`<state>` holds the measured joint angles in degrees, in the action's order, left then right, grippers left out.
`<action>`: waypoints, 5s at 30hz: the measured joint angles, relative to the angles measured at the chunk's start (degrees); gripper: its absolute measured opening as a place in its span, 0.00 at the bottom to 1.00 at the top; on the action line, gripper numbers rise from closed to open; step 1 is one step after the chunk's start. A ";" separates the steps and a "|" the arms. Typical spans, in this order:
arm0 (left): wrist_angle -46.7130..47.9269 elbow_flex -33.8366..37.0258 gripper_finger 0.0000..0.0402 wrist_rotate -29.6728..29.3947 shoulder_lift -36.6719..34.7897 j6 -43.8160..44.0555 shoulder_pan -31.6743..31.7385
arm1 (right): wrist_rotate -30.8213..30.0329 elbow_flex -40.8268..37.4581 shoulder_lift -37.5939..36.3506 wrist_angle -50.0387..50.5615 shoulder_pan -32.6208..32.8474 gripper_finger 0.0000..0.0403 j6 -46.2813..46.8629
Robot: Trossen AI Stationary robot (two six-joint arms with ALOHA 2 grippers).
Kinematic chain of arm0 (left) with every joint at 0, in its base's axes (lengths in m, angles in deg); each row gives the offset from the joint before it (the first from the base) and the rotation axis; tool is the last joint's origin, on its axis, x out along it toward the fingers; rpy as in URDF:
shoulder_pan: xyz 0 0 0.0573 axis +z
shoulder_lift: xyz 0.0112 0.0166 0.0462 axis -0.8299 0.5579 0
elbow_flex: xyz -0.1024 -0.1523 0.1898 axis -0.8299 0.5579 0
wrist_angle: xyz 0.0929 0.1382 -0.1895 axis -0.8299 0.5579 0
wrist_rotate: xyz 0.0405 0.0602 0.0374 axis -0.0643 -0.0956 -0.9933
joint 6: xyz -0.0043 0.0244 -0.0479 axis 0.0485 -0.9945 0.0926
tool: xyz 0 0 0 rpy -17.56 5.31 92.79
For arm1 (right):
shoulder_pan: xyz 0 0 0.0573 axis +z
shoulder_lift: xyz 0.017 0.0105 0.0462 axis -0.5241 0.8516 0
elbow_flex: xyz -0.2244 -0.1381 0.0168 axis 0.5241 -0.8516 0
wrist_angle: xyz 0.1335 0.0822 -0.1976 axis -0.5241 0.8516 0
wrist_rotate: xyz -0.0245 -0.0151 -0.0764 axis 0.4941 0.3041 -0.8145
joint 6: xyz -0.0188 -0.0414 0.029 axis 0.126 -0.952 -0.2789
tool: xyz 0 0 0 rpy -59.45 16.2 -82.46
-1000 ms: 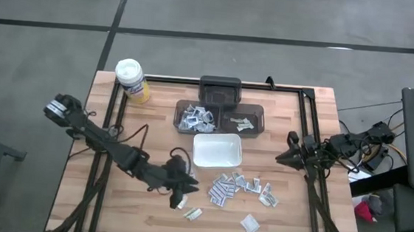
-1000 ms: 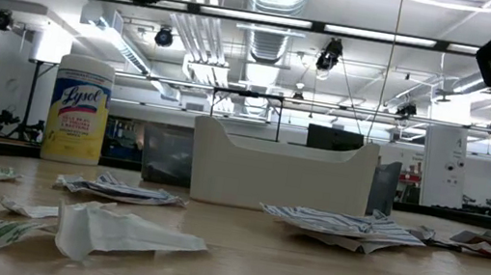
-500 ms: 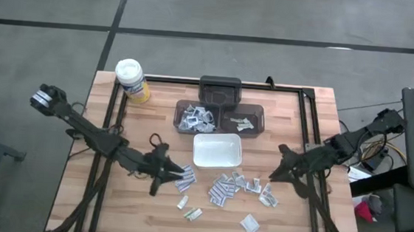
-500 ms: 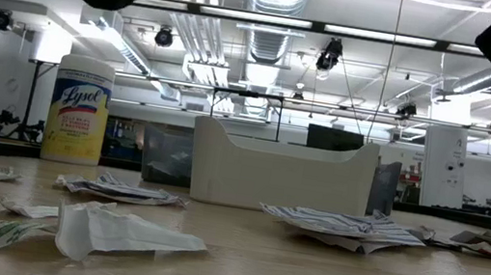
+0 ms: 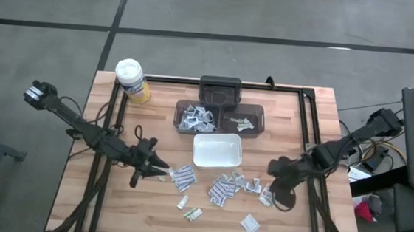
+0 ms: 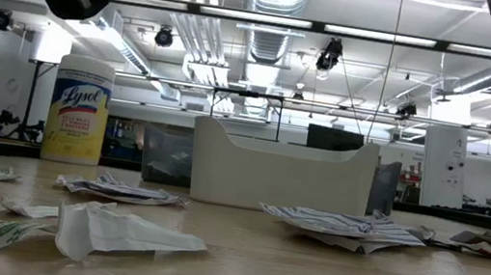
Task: Pick & Place First Aid Supplies
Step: Put the ointment pack into the top black bin
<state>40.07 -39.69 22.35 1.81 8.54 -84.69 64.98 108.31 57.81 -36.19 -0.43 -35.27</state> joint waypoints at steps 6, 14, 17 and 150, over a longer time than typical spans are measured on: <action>-0.10 2.34 0.29 1.74 -2.70 -1.10 0.00 | -0.01 -0.04 4.44 0.11 -0.04 0.15 6.65; 0.25 3.94 0.29 2.82 -4.45 -1.64 0.00 | 1.09 -0.14 8.27 0.11 -0.04 0.30 13.87; 0.34 3.94 0.29 3.00 -4.67 -2.49 0.00 | 1.12 -0.36 9.13 0.17 -0.07 0.34 17.18; 2.09 3.94 0.29 -20.31 -4.72 -1.44 0.38 | -18.47 16.74 9.34 -33.90 -54.21 0.02 -72.81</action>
<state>42.15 -35.75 2.04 -2.91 7.10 -84.31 46.51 125.06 67.14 -70.09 -54.64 -108.09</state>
